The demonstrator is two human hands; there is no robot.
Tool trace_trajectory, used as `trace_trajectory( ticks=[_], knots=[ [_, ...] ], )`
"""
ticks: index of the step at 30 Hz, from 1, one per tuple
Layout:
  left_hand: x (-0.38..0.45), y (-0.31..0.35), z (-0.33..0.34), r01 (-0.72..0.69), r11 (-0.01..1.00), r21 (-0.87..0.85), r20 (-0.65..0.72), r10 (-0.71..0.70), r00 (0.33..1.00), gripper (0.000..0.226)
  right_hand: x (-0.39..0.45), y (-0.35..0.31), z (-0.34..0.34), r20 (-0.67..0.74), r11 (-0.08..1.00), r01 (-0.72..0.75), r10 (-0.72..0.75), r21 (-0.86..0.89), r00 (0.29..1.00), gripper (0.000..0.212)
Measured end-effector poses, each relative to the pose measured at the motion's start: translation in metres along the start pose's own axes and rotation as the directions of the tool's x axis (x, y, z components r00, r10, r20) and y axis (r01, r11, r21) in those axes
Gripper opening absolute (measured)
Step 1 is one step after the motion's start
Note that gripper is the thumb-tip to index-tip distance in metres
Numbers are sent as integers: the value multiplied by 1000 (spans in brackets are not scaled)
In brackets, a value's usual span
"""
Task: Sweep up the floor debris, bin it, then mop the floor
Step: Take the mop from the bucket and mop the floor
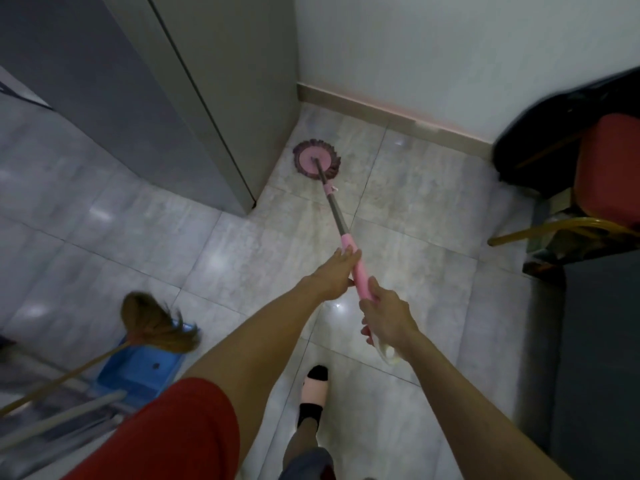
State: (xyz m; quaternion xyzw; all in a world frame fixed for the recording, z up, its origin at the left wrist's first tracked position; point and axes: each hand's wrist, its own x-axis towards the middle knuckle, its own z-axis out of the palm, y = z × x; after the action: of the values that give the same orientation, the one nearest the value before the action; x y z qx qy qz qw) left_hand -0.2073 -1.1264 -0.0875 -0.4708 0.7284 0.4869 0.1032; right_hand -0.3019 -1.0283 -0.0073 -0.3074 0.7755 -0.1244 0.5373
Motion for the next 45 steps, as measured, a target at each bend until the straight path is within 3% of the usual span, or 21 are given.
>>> trace_trajectory(
  ticks=[7,14,18,23,26,29,33,37,39,42,45],
  knots=[
    [-79,29,65,-51,998,-43,33,53,998,51,-85,62,-11,-18,986,16,-20,-166,1000,48],
    [-188,81,146,-106,994,-1,-40,106,994,63,-193,114,-43,28,965,-5,12,-262,1000,31],
    [-228,99,179,-201,979,26,-106,203,974,64,-234,118,-75,60,927,-32,59,-374,996,23],
    [-234,104,175,-236,972,-3,-180,232,956,63,-241,99,-82,56,892,-21,52,-452,997,27],
    [-214,97,157,-244,969,-32,-180,235,955,61,-221,82,-78,52,868,13,15,-496,999,25],
    [-174,83,130,-238,969,-65,-132,228,965,60,-183,65,-72,44,904,18,1,-428,999,26],
    [-95,62,75,-133,974,-182,-121,112,986,61,-101,29,-63,-31,944,2,-13,-330,999,36],
    [6,48,6,16,846,-533,-9,-25,1000,61,0,-28,-68,-75,954,23,-47,-299,996,44],
    [58,40,-27,85,806,-586,47,-70,996,67,47,-53,-74,-104,955,16,-49,-298,993,48],
    [120,36,-62,60,852,-520,48,-41,998,69,104,-79,-89,-147,949,21,-70,-313,987,48],
    [164,47,-79,58,768,-638,76,-12,997,74,141,-92,-109,-184,948,2,-64,-318,981,46]
  ],
)
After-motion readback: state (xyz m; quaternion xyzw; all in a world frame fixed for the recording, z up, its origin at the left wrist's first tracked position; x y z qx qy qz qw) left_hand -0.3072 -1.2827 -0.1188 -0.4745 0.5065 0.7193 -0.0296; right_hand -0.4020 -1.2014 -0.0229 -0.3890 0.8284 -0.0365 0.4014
